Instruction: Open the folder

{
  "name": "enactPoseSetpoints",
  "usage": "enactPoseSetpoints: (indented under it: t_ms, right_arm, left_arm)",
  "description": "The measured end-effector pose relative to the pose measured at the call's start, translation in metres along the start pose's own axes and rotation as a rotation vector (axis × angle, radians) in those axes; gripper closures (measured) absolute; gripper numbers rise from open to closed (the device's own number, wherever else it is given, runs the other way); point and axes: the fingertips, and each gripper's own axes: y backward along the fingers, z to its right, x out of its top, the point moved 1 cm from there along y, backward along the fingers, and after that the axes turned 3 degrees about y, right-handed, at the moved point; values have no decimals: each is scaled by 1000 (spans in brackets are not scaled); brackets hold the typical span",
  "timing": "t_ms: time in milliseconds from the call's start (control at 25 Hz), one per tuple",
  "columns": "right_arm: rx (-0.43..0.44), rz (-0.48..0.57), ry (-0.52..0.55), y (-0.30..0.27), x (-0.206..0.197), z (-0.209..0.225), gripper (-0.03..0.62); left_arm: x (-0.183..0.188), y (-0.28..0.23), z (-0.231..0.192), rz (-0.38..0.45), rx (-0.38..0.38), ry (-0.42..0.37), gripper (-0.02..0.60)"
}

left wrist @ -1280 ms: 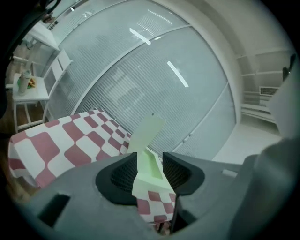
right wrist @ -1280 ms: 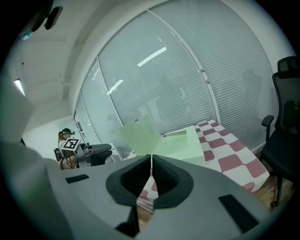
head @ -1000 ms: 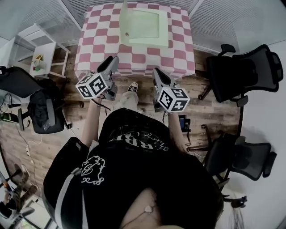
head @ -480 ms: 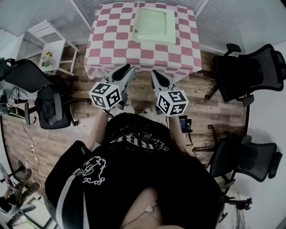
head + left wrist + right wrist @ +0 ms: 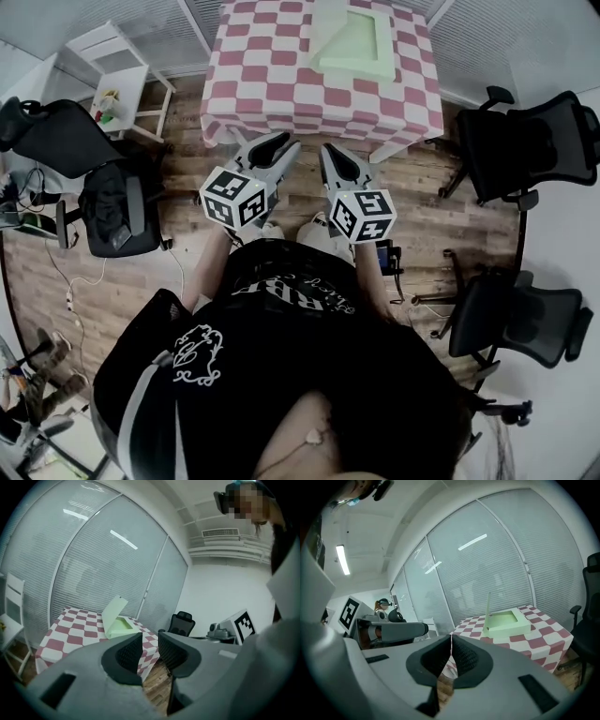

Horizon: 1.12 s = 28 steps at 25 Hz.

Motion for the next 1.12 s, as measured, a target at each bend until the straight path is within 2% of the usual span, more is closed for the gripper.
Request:
enactPoseSetpoints:
  t_ms: [400, 680, 1120]
  right_arm:
    - [-68, -13, 47, 13, -21, -68, 582]
    - [-95, -28, 109, 21, -33, -92, 583]
    - [-87, -23, 108, 19, -36, -107, 583]
  left_arm:
    - [-16, 60, 6, -33, -81, -48, 466]
    - [-28, 80, 13, -53, -116, -55, 466]
    - [-29, 95, 9, -56, -111, -64, 466]
